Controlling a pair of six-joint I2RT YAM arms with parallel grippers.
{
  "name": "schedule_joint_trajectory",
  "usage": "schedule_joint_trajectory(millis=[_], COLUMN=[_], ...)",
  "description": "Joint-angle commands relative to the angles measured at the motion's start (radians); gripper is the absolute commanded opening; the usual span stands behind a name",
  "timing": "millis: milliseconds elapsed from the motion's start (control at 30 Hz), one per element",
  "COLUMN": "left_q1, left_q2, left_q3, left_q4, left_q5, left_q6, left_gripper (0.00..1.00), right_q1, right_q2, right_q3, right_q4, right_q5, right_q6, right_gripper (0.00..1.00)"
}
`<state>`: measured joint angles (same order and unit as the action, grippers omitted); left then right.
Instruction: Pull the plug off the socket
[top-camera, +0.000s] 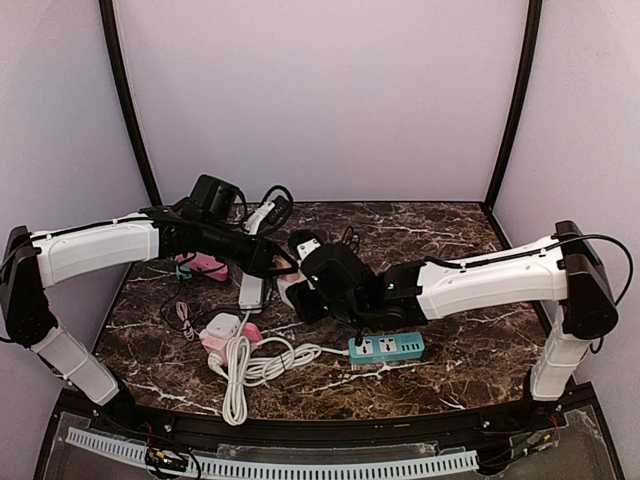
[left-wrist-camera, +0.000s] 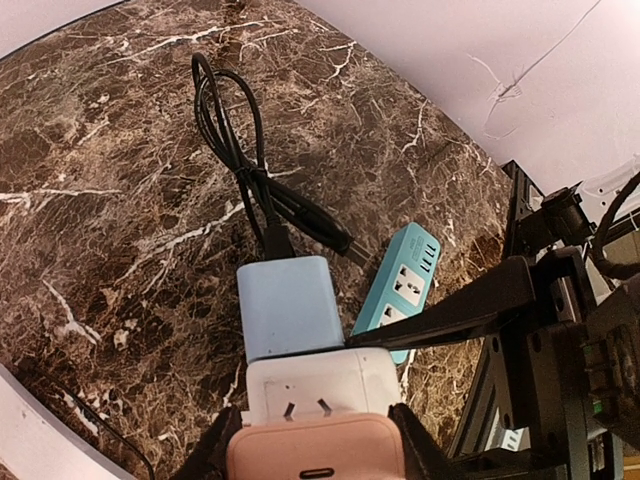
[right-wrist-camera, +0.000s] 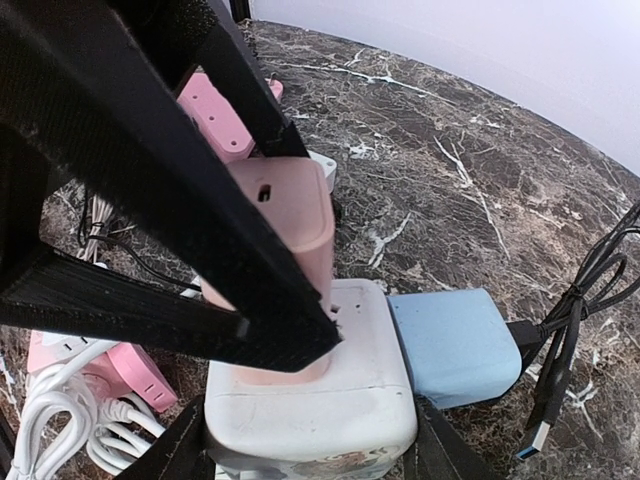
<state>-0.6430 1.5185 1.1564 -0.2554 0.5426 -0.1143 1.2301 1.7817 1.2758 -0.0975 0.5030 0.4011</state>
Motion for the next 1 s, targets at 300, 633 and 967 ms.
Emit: schedule_joint_trajectory(millis=[300, 633, 967], left_q1=[0.036, 0.036, 0.016], left_q2=[0.004, -0.027, -0.032], left_q3=[0.012, 0.005, 0.008], left_q4=[0.005, -0.010, -0.024], left_q5=[0.128, 0.042, 0.020], left_q6=[-0.046, -0.006, 0.019], left_gripper=[0.21, 0.17, 0.16], right_q1=[-0.002, -0.005, -0.023], right_q2=[-0.100, -0.026, 0.024], right_q3=[-0.114, -0.013, 0.059], right_q4=[0.168, 0.029, -0.086], right_q5=[-0.006, 0.031, 0.059], right_q6=[-0.087, -0.034, 0.029], right_gripper=[0.00, 0.00, 0.00])
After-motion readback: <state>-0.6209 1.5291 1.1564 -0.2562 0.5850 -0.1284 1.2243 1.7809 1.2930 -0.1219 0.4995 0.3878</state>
